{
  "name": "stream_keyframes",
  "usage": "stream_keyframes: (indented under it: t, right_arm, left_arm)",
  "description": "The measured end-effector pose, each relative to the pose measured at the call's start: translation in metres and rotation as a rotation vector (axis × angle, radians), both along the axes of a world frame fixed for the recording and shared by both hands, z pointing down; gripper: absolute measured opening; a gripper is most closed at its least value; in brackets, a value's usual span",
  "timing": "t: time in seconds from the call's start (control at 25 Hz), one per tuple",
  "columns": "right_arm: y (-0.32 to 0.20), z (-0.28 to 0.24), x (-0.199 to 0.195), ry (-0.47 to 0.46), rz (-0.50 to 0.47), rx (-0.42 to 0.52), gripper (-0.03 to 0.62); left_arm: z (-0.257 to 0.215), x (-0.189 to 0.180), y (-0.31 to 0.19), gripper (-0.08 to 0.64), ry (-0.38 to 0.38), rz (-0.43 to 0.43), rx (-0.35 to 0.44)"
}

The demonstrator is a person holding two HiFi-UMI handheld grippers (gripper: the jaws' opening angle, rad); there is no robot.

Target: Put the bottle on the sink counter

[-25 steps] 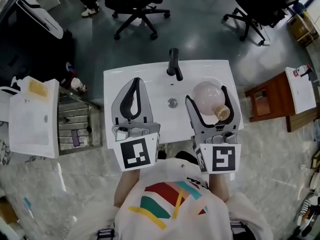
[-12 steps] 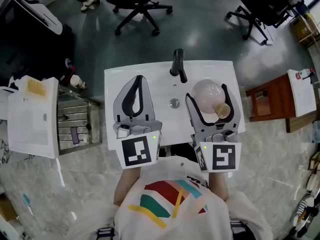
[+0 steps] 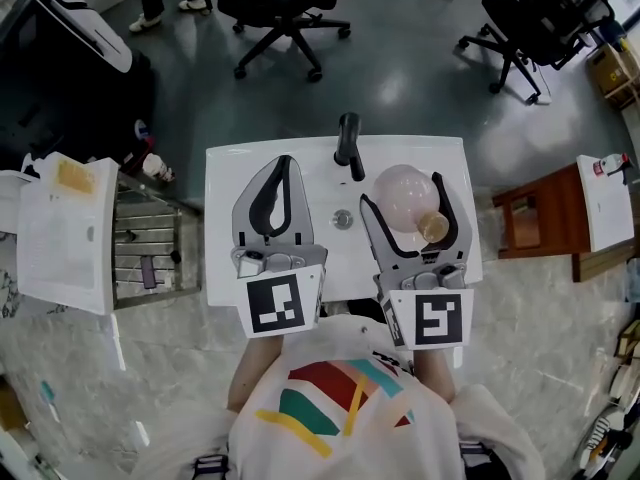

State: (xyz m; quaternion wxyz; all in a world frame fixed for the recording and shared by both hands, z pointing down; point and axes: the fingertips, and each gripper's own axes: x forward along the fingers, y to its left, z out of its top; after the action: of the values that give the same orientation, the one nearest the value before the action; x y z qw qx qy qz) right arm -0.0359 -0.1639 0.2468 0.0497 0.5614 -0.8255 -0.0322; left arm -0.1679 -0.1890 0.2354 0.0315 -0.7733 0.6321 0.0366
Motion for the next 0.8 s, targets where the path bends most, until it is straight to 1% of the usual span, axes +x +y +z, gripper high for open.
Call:
stream_keyframes:
  t: [0.12,0.44,0.8]
  right_arm:
    - [-0.003,0.001,0.004,0.0,-0.015,-0.002,0.387]
    - [-0.008,0.007,0.021,-0.006,-0.036,-0.026,0.387]
    - [-0.024,0.02,0.053,0.005,0.0,-0.058,0.387]
  left_arm:
    - [-0.002,0.011,-0.003,0.018,-0.004,0.001,0.008]
    - [0.001,0.038,-0.006,0.018,-0.015,0.008,-0.008]
    - [0.01,0.074,-0.016,0.018,-0.033,0.039,-0.028]
